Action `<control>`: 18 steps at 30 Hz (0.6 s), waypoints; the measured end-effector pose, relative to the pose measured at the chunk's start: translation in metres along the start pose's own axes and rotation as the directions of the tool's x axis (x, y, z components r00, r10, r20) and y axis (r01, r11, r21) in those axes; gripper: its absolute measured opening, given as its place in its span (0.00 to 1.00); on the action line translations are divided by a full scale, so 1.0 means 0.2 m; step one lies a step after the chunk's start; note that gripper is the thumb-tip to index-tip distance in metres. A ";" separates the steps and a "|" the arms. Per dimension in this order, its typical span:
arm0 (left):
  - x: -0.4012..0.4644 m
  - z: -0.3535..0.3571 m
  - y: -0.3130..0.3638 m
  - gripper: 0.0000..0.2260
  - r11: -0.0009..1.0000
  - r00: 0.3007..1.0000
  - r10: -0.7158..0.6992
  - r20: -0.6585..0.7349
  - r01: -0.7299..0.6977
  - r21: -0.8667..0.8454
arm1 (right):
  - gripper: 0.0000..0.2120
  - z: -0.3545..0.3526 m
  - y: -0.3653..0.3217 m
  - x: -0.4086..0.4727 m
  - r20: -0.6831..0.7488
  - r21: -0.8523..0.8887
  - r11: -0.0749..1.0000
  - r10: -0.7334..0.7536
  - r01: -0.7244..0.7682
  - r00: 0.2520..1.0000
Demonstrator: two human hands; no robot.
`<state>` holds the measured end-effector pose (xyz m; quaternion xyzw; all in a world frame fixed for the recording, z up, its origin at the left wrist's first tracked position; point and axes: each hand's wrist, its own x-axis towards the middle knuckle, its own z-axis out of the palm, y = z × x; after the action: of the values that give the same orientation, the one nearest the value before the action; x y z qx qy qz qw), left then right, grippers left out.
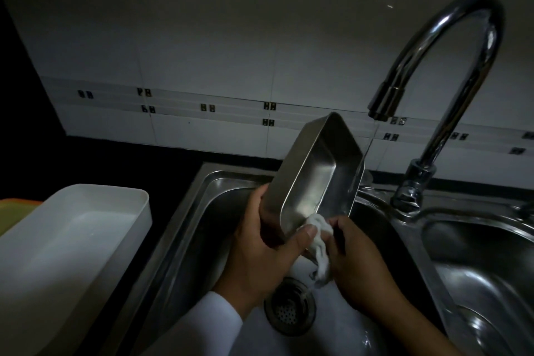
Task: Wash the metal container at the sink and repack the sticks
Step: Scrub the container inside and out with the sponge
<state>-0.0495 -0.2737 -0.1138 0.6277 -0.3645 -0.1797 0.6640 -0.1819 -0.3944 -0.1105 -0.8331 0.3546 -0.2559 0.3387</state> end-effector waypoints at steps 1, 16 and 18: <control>0.00 0.00 -0.01 0.31 1.000 0.999 0.003 -0.034 -0.003 0.006 | 0.05 0.00 -0.02 -0.01 0.033 0.063 0.998 0.018 -0.020 0.999; 0.02 -0.03 -0.01 0.26 0.977 0.976 0.020 -0.218 0.027 0.212 | 0.11 -0.03 -0.05 -0.05 -0.006 -0.008 0.989 -0.151 0.151 0.989; 0.01 -0.03 -0.01 0.24 0.972 0.979 0.029 -0.204 0.020 0.234 | 0.15 -0.04 -0.04 -0.05 0.021 -0.149 0.971 -0.185 0.186 0.982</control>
<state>-0.0433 -0.2705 -0.1147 0.7163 -0.3138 -0.0679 0.6195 -0.1896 -0.3847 -0.1010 -0.8867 0.2923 -0.2560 0.2506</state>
